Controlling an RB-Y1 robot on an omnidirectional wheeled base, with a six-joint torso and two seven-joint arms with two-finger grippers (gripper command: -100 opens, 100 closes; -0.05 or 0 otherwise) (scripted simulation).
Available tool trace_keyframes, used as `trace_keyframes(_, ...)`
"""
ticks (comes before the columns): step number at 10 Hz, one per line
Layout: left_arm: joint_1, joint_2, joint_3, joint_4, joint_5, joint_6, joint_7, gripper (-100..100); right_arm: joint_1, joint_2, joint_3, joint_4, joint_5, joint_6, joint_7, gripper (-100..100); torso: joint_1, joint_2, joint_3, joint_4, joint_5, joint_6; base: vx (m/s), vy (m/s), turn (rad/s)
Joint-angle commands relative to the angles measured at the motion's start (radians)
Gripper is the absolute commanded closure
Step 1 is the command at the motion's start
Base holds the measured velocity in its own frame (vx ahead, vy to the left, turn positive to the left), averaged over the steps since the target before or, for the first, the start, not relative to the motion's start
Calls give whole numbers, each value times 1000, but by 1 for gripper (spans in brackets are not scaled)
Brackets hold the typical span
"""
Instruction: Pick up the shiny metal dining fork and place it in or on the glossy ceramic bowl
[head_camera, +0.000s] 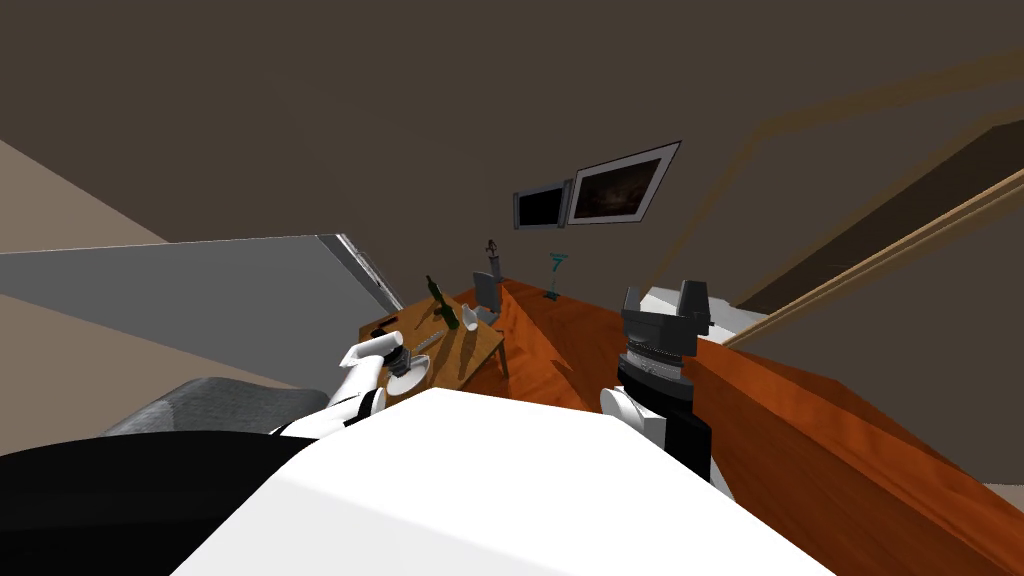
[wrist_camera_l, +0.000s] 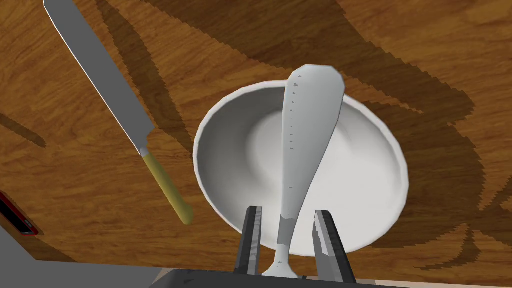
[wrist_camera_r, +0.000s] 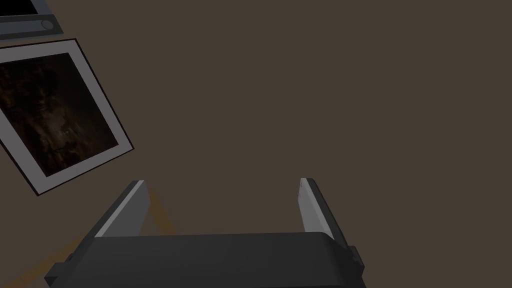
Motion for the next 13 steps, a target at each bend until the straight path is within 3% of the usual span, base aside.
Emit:
trace_keyframes(1, -4, -1, 22, 6, -6, 9, -10, 100, 0, 0, 0, 0, 0, 0, 0, 0, 0, 0, 0, 0, 0, 0, -138, 168, -96)
trace_keyframes(2, -3, -1, 13, 3, -4, 6, -5, 100, 0, 0, 0, 0, 0, 0, 0, 0, 0, -1, 0, 0, 0, 0, -63, 78, -25)
trace_keyframes(3, -3, 0, 15, 3, -5, 7, -7, -100, 0, 0, 0, 0, 0, 0, 0, 0, -5, -5, -3, -1, 0, 0, -13, 16, 4)
trace_keyframes(7, -2, 0, 15, 4, -5, 7, -7, -100, 0, 0, 0, 0, 0, 0, 0, 0, -12, -11, -6, -2, -2, 1, -2, 2, 0)
trace_keyframes(8, -2, 0, 15, 4, -5, 7, -7, 0, 0, 0, 0, 0, 0, 0, 0, 0, -12, -11, -6, -2, -2, 1, 0, 0, 0)
trace_keyframes(9, -4, 14, 26, -19, -2, 41, -11, -100, 0, 0, 0, 0, 0, 0, 0, 0, -12, -11, -6, -2, -2, 1, -8, -16, -19)
trace_keyframes(13, -8, 42, 50, -64, 3, 110, -21, -100, 0, 0, 0, 0, 0, 0, 0, 0, -14, -11, -6, -2, -3, 1, -7, -31, -13)
